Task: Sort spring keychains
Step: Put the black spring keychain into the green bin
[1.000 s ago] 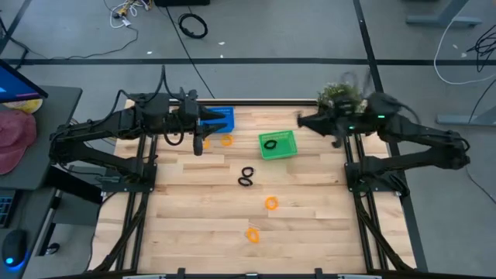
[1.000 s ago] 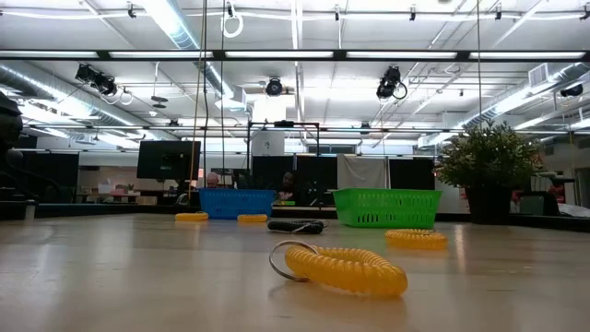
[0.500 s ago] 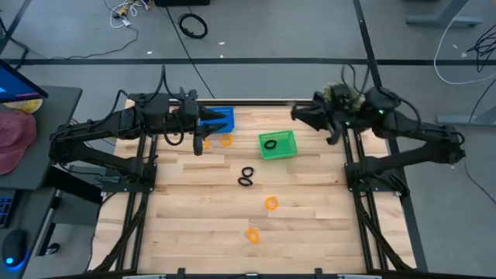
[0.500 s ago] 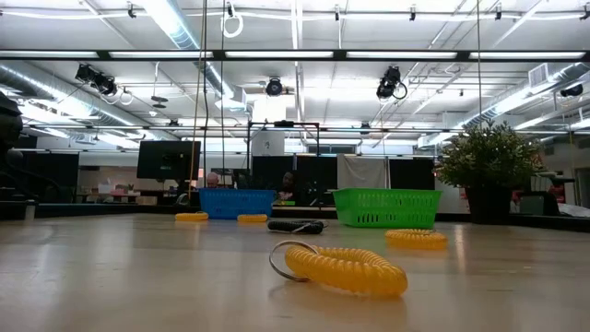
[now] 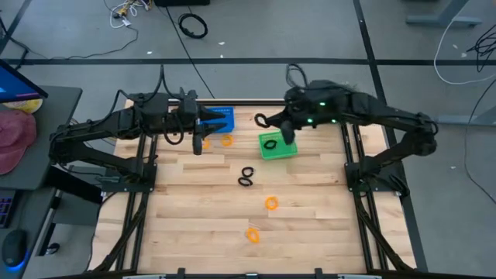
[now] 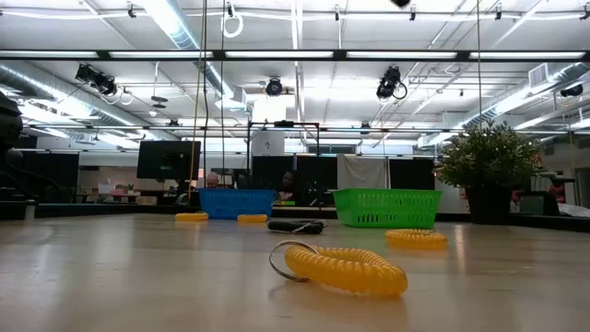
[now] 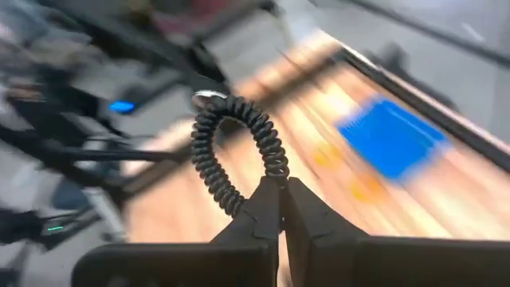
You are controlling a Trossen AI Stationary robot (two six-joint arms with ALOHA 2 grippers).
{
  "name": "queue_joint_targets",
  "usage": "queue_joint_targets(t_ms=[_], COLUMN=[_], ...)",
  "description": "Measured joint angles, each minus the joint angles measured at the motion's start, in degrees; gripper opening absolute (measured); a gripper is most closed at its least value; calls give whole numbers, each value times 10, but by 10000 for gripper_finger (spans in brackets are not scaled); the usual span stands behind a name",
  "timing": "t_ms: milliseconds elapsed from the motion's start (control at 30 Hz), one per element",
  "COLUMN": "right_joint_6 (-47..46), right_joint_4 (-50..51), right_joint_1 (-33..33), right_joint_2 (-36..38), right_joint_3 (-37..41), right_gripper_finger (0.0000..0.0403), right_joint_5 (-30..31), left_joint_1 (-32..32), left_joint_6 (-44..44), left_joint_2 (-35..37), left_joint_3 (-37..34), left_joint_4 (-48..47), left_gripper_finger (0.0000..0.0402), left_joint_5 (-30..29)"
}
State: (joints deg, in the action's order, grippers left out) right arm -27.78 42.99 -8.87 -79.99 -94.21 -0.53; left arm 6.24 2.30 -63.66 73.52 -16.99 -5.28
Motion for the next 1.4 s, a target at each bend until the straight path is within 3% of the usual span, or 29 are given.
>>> queue_joint_targets(t_ms=[167, 567, 833, 1033, 1400], right_joint_6=[-131, -126, -104, -101, -121], right_joint_4=[94, 257, 290, 293, 231], right_joint_1=[-50, -92, -99, -101, -116], right_joint_2=[-39, -170, -257, -280, -280], right_joint_3=[0, 1, 1, 6, 132], right_gripper_finger=[0, 0, 0, 0, 0], right_joint_5=[26, 33, 11, 11, -6], left_joint_1=[0, 1, 1, 1, 1], left_joint_6=[0, -6, -6, -6, -6], left_joint_2=[0, 0, 0, 0, 0], left_joint_3=[0, 0, 0, 0, 0], left_joint_4=[0, -3, -10, -22, -44], left_gripper_finger=[126, 126, 126, 126, 126], left_joint_5=[0, -26, -26, -26, -26])
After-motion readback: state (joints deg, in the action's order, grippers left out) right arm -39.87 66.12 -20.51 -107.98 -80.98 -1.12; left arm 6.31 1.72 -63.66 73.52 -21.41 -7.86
